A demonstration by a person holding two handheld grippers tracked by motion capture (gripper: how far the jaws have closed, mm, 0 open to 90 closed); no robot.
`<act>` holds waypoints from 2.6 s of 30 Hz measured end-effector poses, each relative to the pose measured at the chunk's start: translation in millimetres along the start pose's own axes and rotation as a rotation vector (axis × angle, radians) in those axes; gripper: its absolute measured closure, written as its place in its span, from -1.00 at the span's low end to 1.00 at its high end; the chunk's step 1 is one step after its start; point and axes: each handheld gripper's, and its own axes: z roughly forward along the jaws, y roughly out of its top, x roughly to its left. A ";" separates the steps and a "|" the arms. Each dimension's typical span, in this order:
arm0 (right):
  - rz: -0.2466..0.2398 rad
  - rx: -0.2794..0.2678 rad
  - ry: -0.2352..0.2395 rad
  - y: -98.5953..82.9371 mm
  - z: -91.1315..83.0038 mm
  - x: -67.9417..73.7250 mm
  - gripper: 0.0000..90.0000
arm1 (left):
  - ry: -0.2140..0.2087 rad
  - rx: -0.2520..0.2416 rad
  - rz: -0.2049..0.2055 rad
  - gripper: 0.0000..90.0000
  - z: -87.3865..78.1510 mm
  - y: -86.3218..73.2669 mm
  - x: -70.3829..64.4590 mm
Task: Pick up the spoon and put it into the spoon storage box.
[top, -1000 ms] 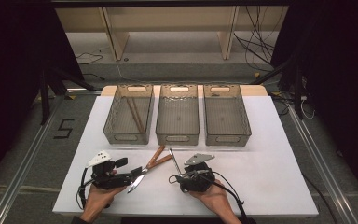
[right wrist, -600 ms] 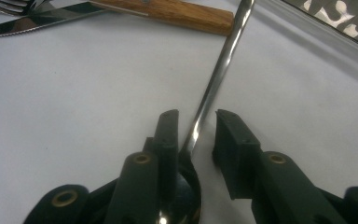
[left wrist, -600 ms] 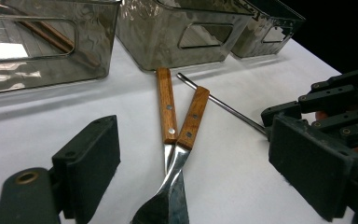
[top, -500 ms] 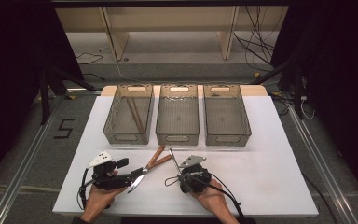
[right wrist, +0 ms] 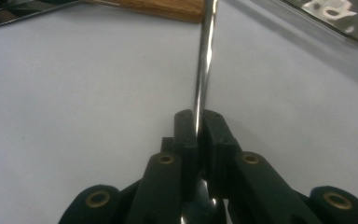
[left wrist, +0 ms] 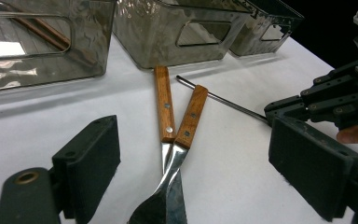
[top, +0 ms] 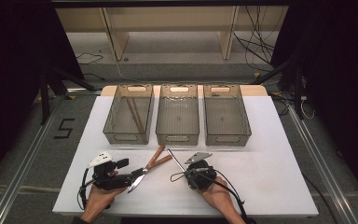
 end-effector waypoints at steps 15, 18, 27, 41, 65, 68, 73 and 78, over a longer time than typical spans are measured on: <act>0.046 0.002 0.008 -1.2 -1.9 -10.1 0.91 | -0.003 0.012 0.008 -0.64 0.4 -0.3 0.3; 0.049 0.003 0.005 -1.7 -2.4 -11.7 0.91 | -0.003 0.013 0.008 -0.64 0.4 -0.3 0.5; 0.055 -0.008 0.020 -2.4 -4.7 -14.1 0.92 | -0.004 0.009 0.002 -0.64 0.5 -0.2 0.5; 0.064 -0.053 0.045 -1.7 -12.6 -16.8 0.92 | -0.015 0.011 -0.035 -0.64 1.3 1.4 -1.9; 0.056 -0.147 0.094 10.5 -37.0 -9.7 0.92 | -0.011 0.034 -0.004 -0.63 6.3 3.6 -13.9; 0.053 -0.158 0.092 12.8 -40.2 -10.6 0.92 | 0.004 0.034 -0.002 -0.63 4.2 3.5 -11.3; 0.062 -0.193 0.087 21.8 -49.6 -16.7 0.92 | 0.019 0.018 -0.015 -0.63 -1.0 3.2 -5.7; 0.088 -0.237 0.081 39.9 -57.3 -28.8 0.92 | 0.023 0.015 -0.012 -0.63 -3.4 1.1 -5.5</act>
